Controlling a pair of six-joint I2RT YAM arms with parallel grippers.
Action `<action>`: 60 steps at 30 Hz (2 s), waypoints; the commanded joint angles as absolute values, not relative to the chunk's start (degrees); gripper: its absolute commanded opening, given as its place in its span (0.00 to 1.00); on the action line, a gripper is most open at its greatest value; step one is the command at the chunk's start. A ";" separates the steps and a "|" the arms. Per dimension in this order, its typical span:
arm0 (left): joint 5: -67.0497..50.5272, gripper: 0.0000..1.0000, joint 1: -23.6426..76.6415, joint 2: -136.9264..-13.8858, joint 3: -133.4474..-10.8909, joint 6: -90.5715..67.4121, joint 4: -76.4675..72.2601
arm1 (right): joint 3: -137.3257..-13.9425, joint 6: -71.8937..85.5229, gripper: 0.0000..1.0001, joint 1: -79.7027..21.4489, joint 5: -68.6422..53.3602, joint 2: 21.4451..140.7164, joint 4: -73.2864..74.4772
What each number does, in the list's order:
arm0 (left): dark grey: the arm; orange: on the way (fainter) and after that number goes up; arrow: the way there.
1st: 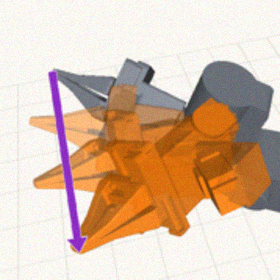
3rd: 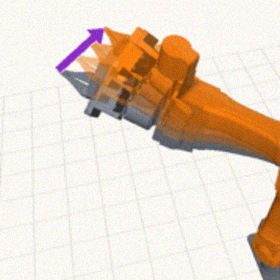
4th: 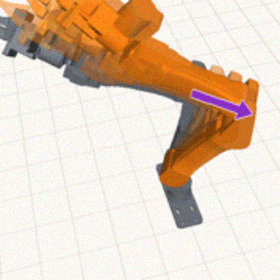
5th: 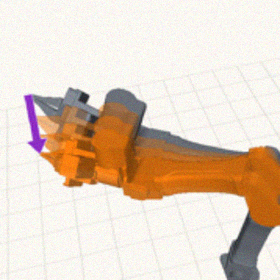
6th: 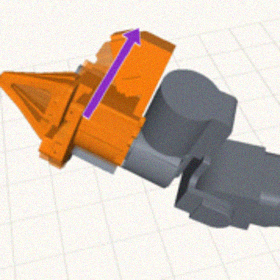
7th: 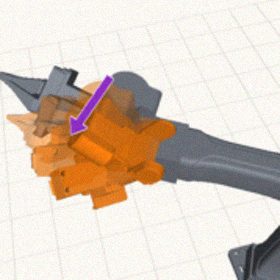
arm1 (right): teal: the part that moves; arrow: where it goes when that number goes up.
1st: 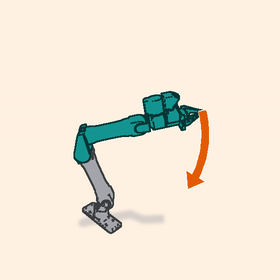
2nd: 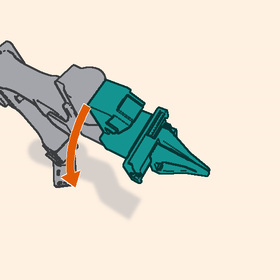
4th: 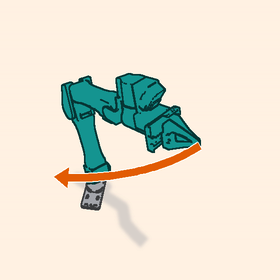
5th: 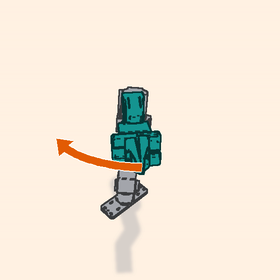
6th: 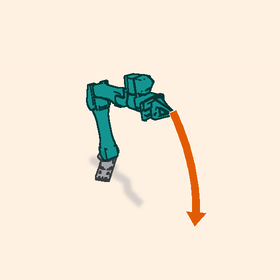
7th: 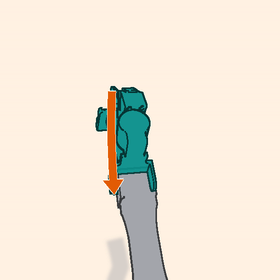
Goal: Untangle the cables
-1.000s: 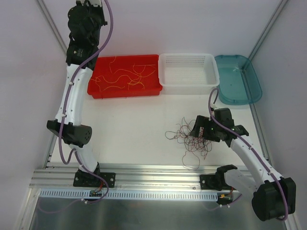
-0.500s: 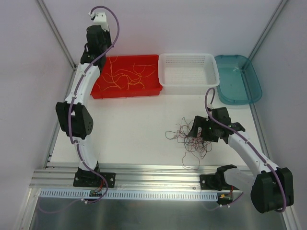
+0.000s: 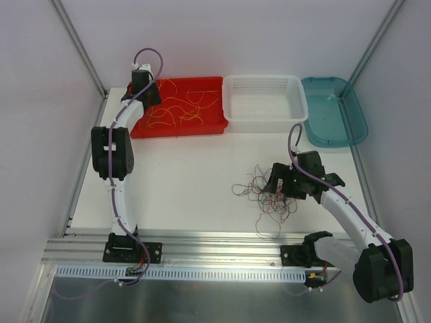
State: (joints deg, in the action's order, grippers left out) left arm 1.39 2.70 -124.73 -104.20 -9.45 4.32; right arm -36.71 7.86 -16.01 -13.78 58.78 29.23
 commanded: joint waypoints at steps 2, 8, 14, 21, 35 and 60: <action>-4.91 0.37 2.02 -123.32 -105.39 -12.83 6.50 | -36.91 7.65 1.00 -16.44 -13.45 57.13 29.53; -5.71 0.74 1.93 -115.85 -102.75 -13.45 8.08 | -38.58 6.59 1.00 -16.79 -9.76 55.90 32.34; -9.39 0.99 1.93 -102.94 -93.63 -17.74 9.22 | -39.99 6.33 1.00 -16.79 -4.58 54.14 34.89; -20.56 0.99 3.25 -85.01 -75.17 -29.70 10.81 | -40.26 6.24 0.99 -16.79 -0.44 55.72 36.30; -17.23 0.99 24.60 -53.27 -37.82 -38.49 12.83 | -44.11 11.35 0.89 -37.07 -9.39 71.60 21.28; -0.26 0.95 50.53 -79.79 -52.12 -47.90 12.83 | -63.54 -12.30 0.68 -36.13 -4.82 81.37 27.52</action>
